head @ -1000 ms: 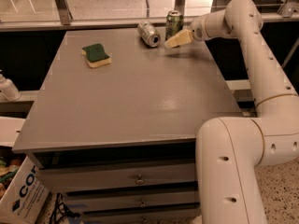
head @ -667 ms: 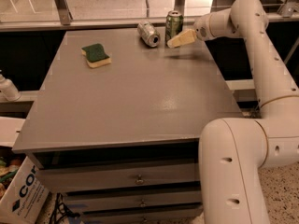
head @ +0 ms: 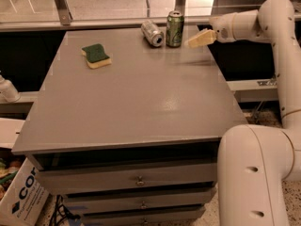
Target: Move green can near 7up can
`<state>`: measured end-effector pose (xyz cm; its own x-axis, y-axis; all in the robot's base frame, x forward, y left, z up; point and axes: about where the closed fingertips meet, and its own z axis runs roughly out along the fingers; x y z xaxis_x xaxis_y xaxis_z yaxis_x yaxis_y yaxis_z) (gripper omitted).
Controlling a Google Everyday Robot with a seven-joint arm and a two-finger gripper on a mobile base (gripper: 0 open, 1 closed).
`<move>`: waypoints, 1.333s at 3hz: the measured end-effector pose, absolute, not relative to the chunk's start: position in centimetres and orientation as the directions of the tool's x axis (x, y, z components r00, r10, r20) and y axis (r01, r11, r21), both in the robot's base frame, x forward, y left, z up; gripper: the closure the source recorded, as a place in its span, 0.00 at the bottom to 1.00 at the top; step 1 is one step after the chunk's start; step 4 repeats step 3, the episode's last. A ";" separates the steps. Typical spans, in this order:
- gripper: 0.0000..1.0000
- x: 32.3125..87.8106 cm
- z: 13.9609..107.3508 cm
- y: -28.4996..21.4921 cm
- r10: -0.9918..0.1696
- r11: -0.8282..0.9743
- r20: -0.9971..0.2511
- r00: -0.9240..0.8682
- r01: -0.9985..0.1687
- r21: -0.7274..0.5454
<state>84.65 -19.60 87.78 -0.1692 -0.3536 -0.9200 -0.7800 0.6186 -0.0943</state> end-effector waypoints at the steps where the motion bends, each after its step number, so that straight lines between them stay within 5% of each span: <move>1: 0.00 81.4 89.0 -21.9 -0.333 0.580 -0.933 -0.139 -0.810 -0.087; 4: 0.00 77.2 89.4 -22.9 -0.325 0.520 -0.935 -0.142 -0.852 -0.051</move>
Offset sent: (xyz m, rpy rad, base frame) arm -0.1655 -0.0366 0.0233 0.0671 0.0178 0.1944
